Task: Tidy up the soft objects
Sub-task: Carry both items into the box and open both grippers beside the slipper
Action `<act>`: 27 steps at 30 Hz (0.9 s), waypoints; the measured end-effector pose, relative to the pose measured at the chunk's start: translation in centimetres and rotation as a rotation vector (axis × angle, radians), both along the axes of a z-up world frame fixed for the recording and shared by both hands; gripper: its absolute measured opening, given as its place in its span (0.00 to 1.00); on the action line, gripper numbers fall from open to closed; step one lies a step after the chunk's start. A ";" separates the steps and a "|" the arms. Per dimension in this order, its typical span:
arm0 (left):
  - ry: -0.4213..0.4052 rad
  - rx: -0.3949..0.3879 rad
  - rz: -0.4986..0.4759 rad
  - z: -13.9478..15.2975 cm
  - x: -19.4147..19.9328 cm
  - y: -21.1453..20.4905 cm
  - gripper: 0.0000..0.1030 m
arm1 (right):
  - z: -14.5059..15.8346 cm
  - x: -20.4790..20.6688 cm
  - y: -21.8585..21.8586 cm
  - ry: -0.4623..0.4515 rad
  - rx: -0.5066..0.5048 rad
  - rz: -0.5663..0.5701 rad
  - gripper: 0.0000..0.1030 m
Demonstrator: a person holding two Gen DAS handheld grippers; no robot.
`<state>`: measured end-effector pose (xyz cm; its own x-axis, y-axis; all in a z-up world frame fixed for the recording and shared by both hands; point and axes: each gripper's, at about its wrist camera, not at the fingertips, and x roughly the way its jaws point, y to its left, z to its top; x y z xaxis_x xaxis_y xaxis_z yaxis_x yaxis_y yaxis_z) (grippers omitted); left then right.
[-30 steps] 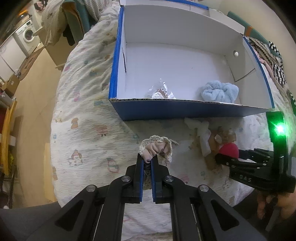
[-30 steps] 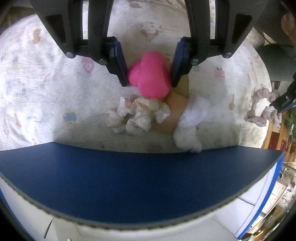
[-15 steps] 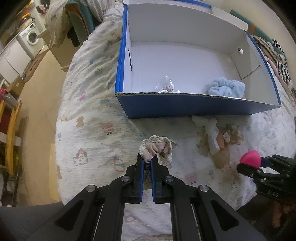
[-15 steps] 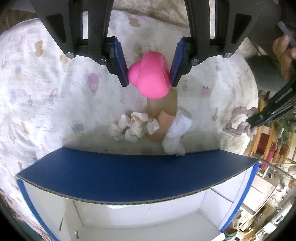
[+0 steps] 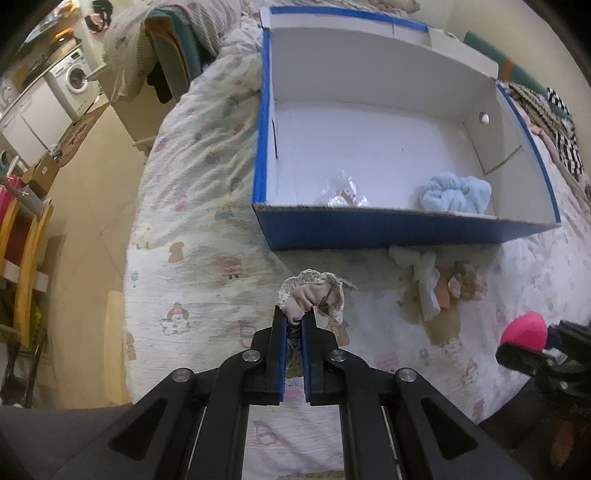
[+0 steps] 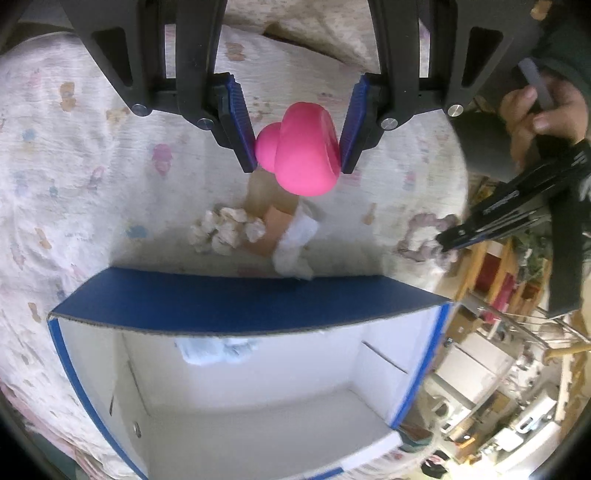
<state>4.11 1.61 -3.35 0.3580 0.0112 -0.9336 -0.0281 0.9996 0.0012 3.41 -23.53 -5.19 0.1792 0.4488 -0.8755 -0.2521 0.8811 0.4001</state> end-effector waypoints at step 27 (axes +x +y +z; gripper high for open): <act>-0.236 -0.061 -0.071 9.1 2.9 -3.0 0.06 | 11.6 2.2 -1.8 -0.399 0.227 -0.081 0.46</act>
